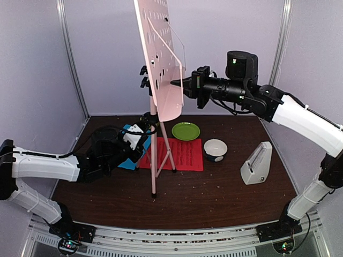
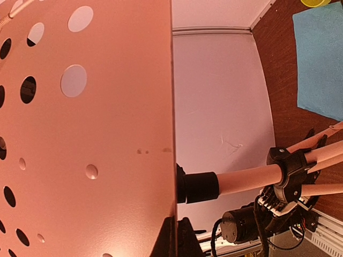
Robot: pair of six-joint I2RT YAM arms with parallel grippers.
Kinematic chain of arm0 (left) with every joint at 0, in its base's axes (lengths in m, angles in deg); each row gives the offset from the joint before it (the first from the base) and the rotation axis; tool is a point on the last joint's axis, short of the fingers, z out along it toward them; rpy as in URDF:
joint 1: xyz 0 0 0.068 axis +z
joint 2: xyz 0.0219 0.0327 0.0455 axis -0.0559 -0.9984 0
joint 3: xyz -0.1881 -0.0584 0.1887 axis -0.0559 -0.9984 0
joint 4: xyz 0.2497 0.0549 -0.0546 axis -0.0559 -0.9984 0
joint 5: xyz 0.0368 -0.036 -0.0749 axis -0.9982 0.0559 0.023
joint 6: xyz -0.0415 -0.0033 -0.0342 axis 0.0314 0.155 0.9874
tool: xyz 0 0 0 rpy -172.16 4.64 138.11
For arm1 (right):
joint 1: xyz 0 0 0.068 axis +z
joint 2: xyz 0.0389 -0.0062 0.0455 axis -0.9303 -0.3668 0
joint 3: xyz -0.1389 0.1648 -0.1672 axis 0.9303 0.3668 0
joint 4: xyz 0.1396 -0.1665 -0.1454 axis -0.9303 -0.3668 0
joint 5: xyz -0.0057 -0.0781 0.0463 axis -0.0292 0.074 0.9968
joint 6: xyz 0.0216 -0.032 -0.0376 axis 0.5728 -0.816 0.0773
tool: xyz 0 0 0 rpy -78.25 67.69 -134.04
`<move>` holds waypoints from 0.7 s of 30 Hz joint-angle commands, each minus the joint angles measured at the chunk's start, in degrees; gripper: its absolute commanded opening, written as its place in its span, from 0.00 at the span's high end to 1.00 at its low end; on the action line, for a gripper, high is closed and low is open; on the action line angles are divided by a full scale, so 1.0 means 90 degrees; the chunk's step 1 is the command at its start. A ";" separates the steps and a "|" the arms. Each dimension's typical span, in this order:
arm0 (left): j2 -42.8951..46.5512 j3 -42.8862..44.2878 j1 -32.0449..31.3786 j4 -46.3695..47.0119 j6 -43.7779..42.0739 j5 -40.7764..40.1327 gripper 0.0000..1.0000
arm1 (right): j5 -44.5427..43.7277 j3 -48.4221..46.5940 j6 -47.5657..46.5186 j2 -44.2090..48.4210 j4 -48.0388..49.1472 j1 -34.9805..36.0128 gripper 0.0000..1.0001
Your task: Set up the instrument practice props
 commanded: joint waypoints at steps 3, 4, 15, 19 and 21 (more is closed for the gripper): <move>-0.0187 0.0078 -0.0115 -0.0440 -0.0915 0.0569 1.00 | 0.0275 0.0104 -0.0184 0.0860 0.1614 0.0052 1.00; -0.0223 0.0079 -0.0115 -0.0421 -0.0878 0.0617 1.00 | 0.0297 0.0172 -0.0202 0.0877 0.1677 0.0040 1.00; -0.0018 -0.0197 -0.0125 -0.0332 -0.0837 0.0839 1.00 | 0.0229 0.0604 -0.0733 0.1180 0.1682 0.0044 0.51; 0.0081 -0.0277 -0.0125 -0.0341 -0.0807 0.0898 1.00 | 0.0106 0.0758 -0.0960 0.1307 0.1571 0.0037 0.36; 0.0078 -0.0331 -0.0125 -0.0317 -0.0758 0.0909 1.00 | 0.0069 0.0862 -0.1039 0.1379 0.1518 0.0034 0.29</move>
